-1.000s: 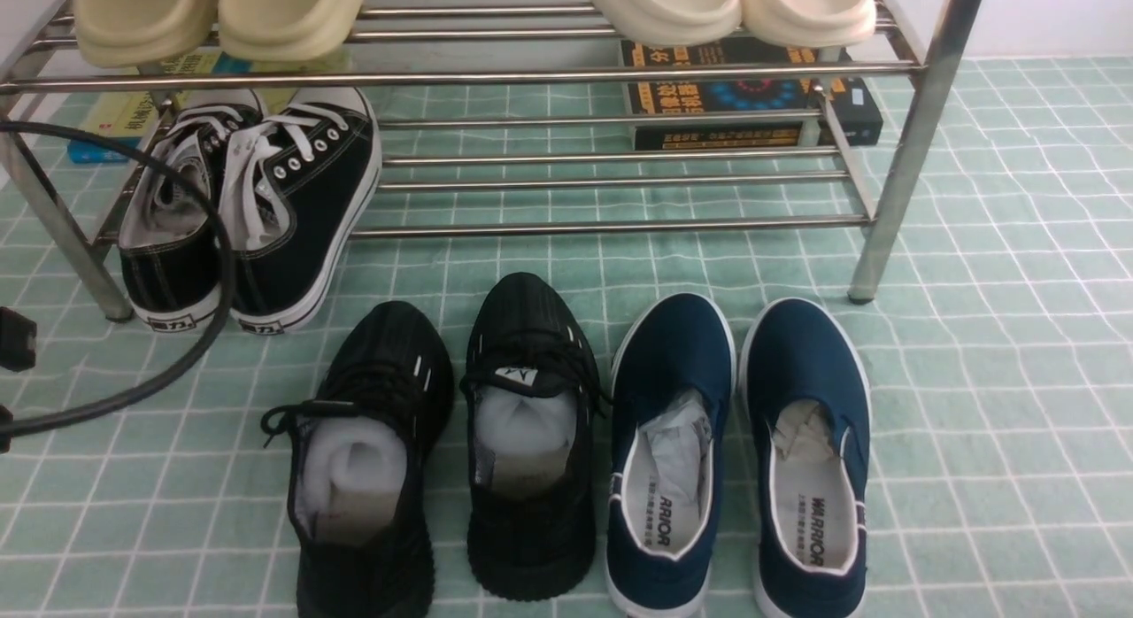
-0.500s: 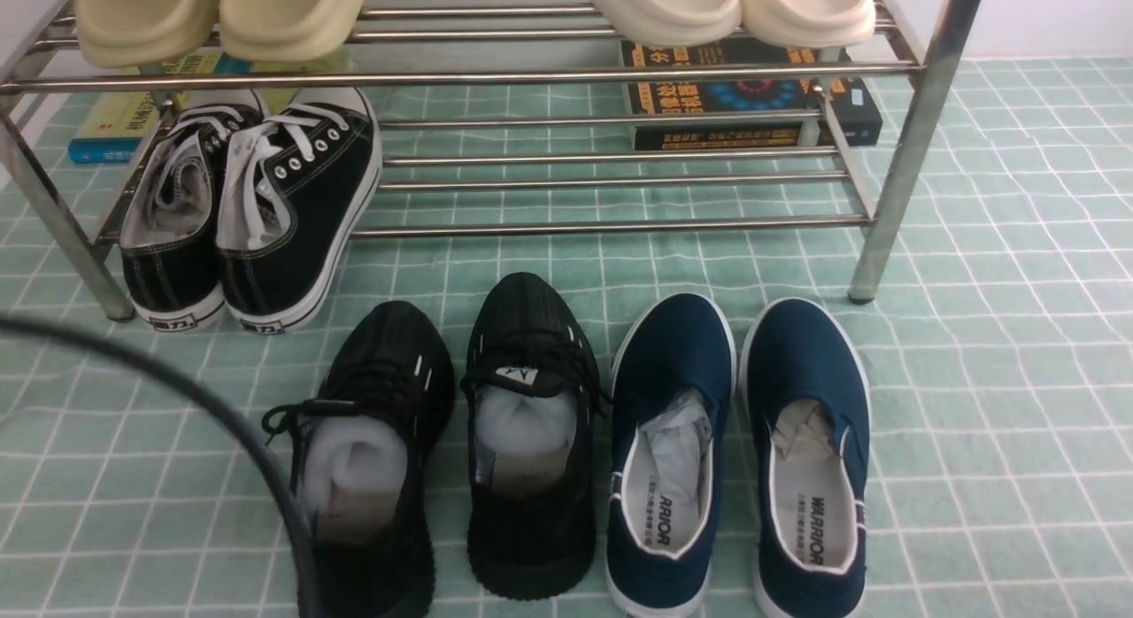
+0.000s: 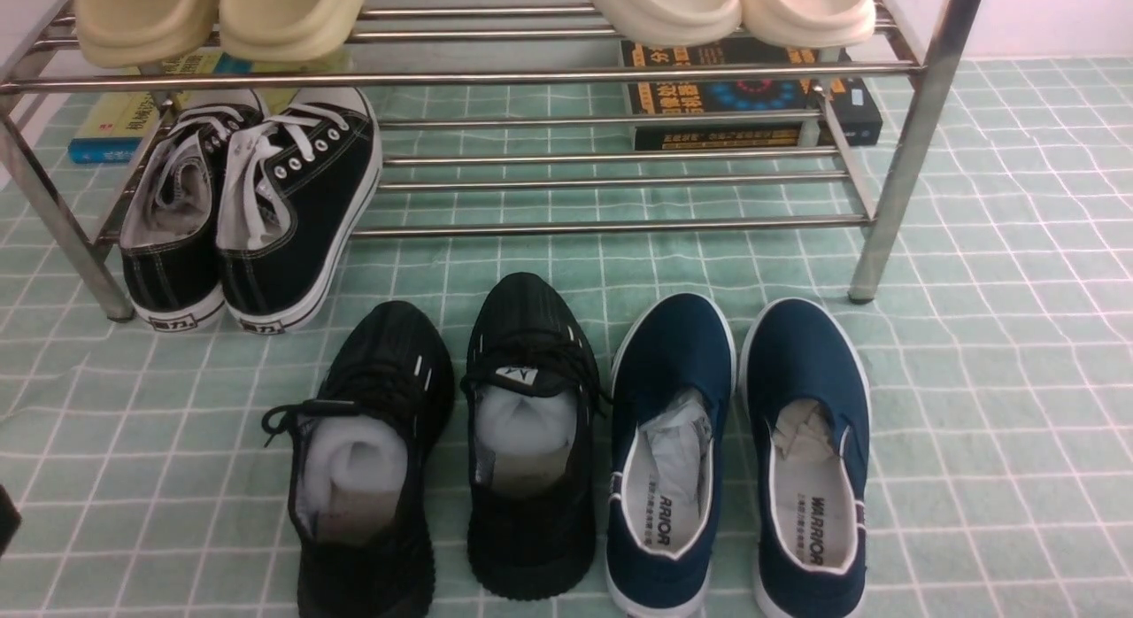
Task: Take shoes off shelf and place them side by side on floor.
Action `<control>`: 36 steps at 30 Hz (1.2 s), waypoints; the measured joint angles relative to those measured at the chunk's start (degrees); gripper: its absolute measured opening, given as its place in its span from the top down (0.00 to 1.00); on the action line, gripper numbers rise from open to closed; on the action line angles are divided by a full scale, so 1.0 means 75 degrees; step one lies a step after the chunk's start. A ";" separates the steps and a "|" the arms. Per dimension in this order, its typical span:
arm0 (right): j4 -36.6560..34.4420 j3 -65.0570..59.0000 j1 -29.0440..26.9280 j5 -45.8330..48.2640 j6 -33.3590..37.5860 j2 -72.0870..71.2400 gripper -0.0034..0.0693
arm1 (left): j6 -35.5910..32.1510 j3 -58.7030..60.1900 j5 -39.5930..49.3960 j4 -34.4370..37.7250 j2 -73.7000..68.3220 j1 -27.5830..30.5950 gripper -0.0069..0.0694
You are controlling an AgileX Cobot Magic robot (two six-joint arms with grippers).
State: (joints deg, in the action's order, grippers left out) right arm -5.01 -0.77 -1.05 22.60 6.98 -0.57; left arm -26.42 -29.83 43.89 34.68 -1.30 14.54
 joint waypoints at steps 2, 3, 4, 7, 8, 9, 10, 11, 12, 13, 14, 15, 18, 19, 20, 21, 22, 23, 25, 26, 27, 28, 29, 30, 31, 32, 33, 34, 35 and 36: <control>0.0000 0.0000 0.0000 0.0000 0.0000 0.0000 0.67 | -0.0008 0.0000 -0.0085 0.0008 0.0026 0.0000 0.90; 0.0000 0.0000 0.0000 0.0000 0.0000 0.0000 0.66 | -0.0008 0.0000 -0.0092 0.0008 0.0026 0.0000 0.90; 0.0000 0.0000 0.0000 0.0000 0.0000 0.0000 0.66 | -0.0008 0.0006 -0.0095 0.0008 0.0026 0.0000 0.90; -0.0007 0.0000 0.0000 0.0000 0.0000 0.0000 0.65 | -0.0030 0.0024 -0.0117 -0.0010 0.0026 0.0000 0.89; -0.0007 0.0000 0.0000 0.0000 0.0000 0.0000 0.65 | -0.0030 0.0024 -0.0126 -0.0030 0.0026 0.0000 0.89; -0.0007 0.0000 0.0000 0.0000 0.0000 0.0000 0.65 | -0.0030 0.0024 -0.0145 -0.0052 0.0026 0.0000 0.89; -0.0007 0.0000 0.0000 0.0000 0.0000 0.0000 0.65 | -0.0030 0.0024 -0.0193 -0.0139 0.0026 0.0000 0.89; -0.0007 0.0000 0.0000 0.0000 0.0000 0.0000 0.65 | -0.0030 0.0024 -0.0201 -0.0139 0.0026 0.0000 0.89; -0.0007 0.0000 0.0000 0.0000 0.0000 0.0000 0.64 | -0.0030 0.0024 -0.0215 -0.0251 0.0026 0.0000 0.88; -0.0007 0.0000 0.0000 0.0000 0.0000 0.0000 0.64 | -0.0030 0.0040 -0.0215 -0.0305 0.0026 0.0000 0.88; -0.0007 0.0000 0.0000 0.0000 0.0000 0.0000 0.64 | -0.0030 0.0073 -0.0249 -0.0364 0.0026 0.0000 0.88; -0.0007 0.0000 0.0000 0.0000 0.0000 0.0000 0.64 | -0.0030 0.0146 -0.0333 -0.0435 0.0042 0.0000 0.88; -0.0014 0.0000 0.0000 0.0000 0.0000 0.0000 0.64 | -0.0022 0.0381 -0.0621 -0.0641 0.0067 0.0000 0.88; -0.0014 0.0000 0.0000 0.0000 0.0000 0.0000 0.64 | 0.0036 0.0514 -0.0733 -0.0726 0.0086 0.0000 0.88; -0.0014 0.0000 0.0000 0.0000 0.0000 0.0000 0.64 | 0.0054 0.0542 -0.0789 -0.0751 0.0086 0.0000 0.88; -0.0014 0.0000 0.0000 0.0000 0.0000 0.0000 0.63 | 0.0142 0.0666 -0.0899 -0.0897 0.0086 0.0000 0.88; -0.0014 0.0000 0.0000 0.0000 0.0000 0.0000 0.63 | 0.0371 0.0954 -0.1099 -0.1195 0.0086 0.0000 0.88; -0.0014 0.0000 0.0000 0.0000 0.0000 0.0000 0.63 | 0.0581 0.1157 -0.1224 -0.1452 0.0086 0.0000 0.88; -0.0014 0.0000 0.0000 0.0000 0.0000 0.0000 0.63 | 0.1124 0.1523 -0.1402 -0.1975 0.0086 0.0000 0.88; -0.0014 0.0000 0.0000 0.0000 0.0000 0.0000 0.63 | 0.1385 0.1681 -0.1460 -0.2219 0.0105 0.0000 0.88; -0.0014 0.0000 0.0000 0.0000 0.0000 0.0000 0.63 | 0.1813 0.1947 -0.1520 -0.2635 0.0173 0.0000 0.88; -0.0014 0.0000 0.0000 0.0000 0.0000 0.0000 0.63 | 0.1961 0.1983 -0.1539 -0.2691 0.0185 0.0000 0.88; -0.0021 0.0000 0.0000 0.0000 0.0000 0.0000 0.63 | 0.2437 0.2231 -0.1652 -0.3022 0.0249 0.0000 0.88; -0.0021 0.0000 0.0000 0.0000 0.0000 0.0000 0.63 | 0.2778 0.2446 -0.1790 -0.3266 0.0261 0.0000 0.87; -0.0021 0.0000 0.0000 0.0000 0.0000 0.0000 0.63 | 0.2996 0.2624 -0.1896 -0.3427 0.0266 0.0000 0.87; -0.0021 0.0000 0.0000 0.0000 0.0000 0.0000 0.63 | 0.3168 0.2782 -0.1975 -0.3551 0.0266 0.0000 0.87; -0.0021 0.0000 0.0000 0.0000 0.0000 0.0000 0.63 | 0.3192 0.2812 -0.1984 -0.3572 0.0266 0.0000 0.87; -0.0021 0.0000 0.0000 0.0007 0.0000 0.0000 0.63 | 0.3333 0.2972 -0.2040 -0.3739 0.0266 -0.0042 0.87; -0.0021 0.0000 0.0000 0.0007 0.0000 0.0000 0.63 | 0.3400 0.3060 -0.2077 -0.3870 0.0266 -0.0145 0.87; -0.0021 0.0000 0.0000 0.0007 0.0000 0.0000 0.63 | 0.3523 0.3164 -0.2126 -0.4084 0.0266 -0.0307 0.87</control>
State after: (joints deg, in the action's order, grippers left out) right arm -5.17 -0.77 -1.05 22.65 6.98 -0.57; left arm 0.00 -6.10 27.95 4.05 0.70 12.23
